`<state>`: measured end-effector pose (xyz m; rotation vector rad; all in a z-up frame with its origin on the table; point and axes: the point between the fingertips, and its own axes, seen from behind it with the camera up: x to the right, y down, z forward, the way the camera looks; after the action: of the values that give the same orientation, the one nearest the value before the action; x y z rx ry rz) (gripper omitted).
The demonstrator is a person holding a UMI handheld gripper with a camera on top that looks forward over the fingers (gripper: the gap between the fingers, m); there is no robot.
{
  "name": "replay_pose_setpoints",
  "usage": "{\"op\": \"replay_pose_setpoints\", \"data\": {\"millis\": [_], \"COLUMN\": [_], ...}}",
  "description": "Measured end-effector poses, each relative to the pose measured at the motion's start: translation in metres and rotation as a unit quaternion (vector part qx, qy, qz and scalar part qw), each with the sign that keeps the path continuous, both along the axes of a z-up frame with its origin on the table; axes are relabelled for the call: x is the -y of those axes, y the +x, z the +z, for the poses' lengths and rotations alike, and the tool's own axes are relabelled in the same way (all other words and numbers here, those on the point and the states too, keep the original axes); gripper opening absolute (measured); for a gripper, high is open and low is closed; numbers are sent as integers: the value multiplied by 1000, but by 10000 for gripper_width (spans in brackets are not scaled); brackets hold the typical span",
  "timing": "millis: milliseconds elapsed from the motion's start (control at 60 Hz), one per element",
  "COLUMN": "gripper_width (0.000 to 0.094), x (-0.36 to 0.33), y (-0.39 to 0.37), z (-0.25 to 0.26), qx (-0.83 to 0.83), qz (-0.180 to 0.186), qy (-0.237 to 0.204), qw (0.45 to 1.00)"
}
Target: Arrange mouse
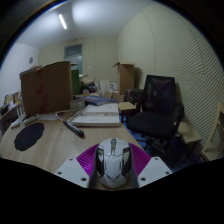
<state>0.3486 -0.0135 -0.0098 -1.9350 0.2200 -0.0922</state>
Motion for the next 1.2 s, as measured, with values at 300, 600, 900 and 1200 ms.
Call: {"op": "replay_pose_setpoints", "data": {"millis": [300, 600, 900, 1200], "gripper_width": [418, 413, 416, 554], "x": [21, -70, -114, -108], "y": [-59, -282, -360, -367], "z": [172, 171, 29, 1], "qx": [25, 29, 2, -10], "qz": [-13, 106, 139, 137], "qy": [112, 83, -54, -120], "qw": [993, 990, 989, 983]}}
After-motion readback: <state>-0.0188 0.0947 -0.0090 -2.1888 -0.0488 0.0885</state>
